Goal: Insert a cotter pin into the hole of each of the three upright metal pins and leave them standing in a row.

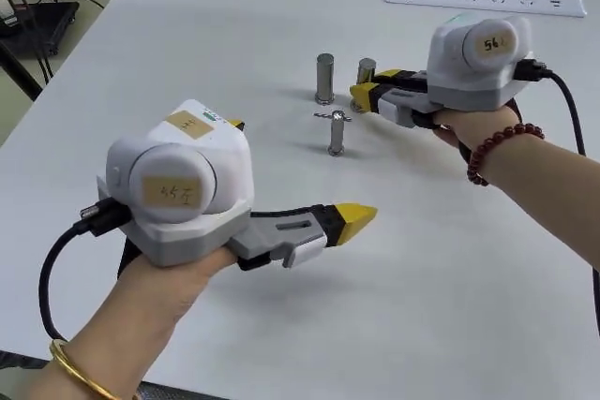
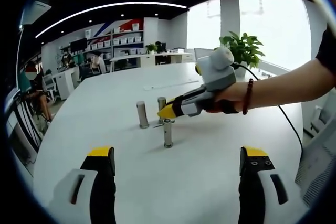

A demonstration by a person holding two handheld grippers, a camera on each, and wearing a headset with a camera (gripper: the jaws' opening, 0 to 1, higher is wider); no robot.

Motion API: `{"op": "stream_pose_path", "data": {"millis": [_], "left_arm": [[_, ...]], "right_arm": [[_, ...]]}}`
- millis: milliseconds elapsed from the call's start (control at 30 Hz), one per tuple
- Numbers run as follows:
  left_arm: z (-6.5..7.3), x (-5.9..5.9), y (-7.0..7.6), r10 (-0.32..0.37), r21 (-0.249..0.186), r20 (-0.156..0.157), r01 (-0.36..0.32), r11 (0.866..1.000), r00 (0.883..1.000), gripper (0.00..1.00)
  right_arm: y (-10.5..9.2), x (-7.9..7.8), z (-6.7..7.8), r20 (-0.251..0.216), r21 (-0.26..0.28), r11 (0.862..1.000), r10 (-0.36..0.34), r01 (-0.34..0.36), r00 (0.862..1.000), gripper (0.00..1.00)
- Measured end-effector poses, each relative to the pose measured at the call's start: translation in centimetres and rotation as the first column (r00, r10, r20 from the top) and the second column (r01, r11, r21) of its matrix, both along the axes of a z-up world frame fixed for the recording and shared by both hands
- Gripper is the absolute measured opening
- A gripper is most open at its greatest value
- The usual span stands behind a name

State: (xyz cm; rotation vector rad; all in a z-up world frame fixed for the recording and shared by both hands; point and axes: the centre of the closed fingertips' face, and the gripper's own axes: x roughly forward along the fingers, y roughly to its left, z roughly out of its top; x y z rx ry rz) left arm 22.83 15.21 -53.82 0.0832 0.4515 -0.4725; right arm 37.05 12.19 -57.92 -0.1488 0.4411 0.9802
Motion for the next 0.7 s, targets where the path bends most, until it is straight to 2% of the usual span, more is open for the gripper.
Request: {"op": "stream_pose_path", "data": {"millis": [200,333,433,533,667,700], "left_arm": [[0.3,0.2,0.1,-0.001,0.002,0.009,0.001,1.0,1.0,0.99],[0.3,0.2,0.1,0.001,0.002,0.007,-0.001,1.0,1.0,0.99],[0.4,0.3,0.2,0.002,0.005,0.009,-0.002,1.0,1.0,0.99],[0.5,0.4,0.1,0.002,0.003,0.014,-0.002,1.0,1.0,0.98],[0.5,0.5,0.2,0.003,0.007,0.013,-0.003,1.0,1.0,0.98],[0.5,0.5,0.2,0.003,0.006,0.014,-0.003,1.0,1.0,0.98]], "right_arm": [[-1.0,-1.1,0.4,0.026,-0.032,0.999,0.006,-0.005,1.0,0.07],[-2.0,-1.1,0.3,0.026,-0.041,0.999,-0.002,0.003,1.0,0.07],[-2.6,-1.9,0.3,0.023,-0.049,0.999,-0.012,0.013,1.0,0.07],[-3.6,-1.9,0.2,0.017,-0.049,0.998,-0.028,0.029,0.999,0.07],[-4.0,-3.2,0.2,0.017,-0.061,0.997,-0.038,0.039,0.999,0.07],[-4.2,-2.9,0.1,0.017,-0.062,0.997,-0.04,0.041,0.999,0.07]]}}
